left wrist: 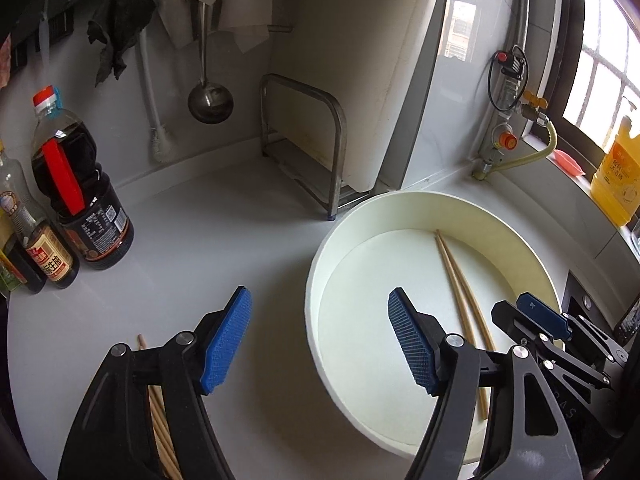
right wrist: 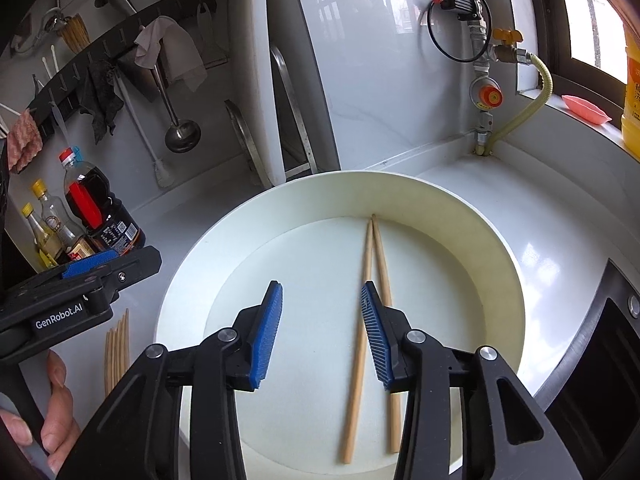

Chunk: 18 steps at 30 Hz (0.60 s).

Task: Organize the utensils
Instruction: 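Open both grippers to drop the chopsticks into the basin, then move both open grippers back to the chopstick pile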

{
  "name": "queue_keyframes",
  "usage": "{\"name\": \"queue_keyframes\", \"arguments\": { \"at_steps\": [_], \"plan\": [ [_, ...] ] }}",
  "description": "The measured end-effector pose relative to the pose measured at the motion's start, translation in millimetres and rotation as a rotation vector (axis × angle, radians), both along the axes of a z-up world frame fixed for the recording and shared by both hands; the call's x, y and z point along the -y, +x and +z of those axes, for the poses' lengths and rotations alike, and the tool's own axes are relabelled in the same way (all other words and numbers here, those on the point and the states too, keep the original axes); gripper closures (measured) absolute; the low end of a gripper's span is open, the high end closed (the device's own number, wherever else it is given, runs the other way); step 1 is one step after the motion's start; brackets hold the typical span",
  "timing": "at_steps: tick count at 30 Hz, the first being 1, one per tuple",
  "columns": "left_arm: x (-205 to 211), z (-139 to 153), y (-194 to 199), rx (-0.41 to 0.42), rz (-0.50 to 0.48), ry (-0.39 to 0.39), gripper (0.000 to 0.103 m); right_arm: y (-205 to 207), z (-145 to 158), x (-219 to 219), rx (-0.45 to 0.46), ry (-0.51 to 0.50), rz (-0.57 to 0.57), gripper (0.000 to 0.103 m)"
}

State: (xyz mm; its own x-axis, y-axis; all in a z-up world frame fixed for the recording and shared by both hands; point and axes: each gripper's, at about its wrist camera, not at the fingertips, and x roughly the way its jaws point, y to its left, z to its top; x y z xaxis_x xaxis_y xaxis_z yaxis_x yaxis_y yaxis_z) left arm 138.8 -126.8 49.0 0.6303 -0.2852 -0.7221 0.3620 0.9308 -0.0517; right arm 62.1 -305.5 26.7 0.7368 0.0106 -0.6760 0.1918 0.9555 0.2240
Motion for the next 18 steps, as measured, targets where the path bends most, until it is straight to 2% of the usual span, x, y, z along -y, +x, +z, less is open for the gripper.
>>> {"name": "queue_keyframes", "arguments": {
  "at_steps": [5,11,13,18],
  "plan": [
    [-32.2,0.0,-16.1,0.044,0.061,0.044,0.031,1.1,-1.2,-19.7,0.005,0.021,0.049,0.062],
    [-84.2,-3.7,-32.8,0.039,0.118,0.059,0.028,-5.5,2.1,-52.6,0.025,0.018,0.097,0.062],
    [-102.6,-2.9,-38.4,0.055,0.148,0.077,0.028,-7.7,6.2,-67.3,0.035,-0.001,0.125,0.062],
    [-156.1,-3.9,-53.8,0.080,0.226,0.062,0.025,-17.8,20.2,-107.6,0.078,-0.039,0.204,0.060]
  ]
}}
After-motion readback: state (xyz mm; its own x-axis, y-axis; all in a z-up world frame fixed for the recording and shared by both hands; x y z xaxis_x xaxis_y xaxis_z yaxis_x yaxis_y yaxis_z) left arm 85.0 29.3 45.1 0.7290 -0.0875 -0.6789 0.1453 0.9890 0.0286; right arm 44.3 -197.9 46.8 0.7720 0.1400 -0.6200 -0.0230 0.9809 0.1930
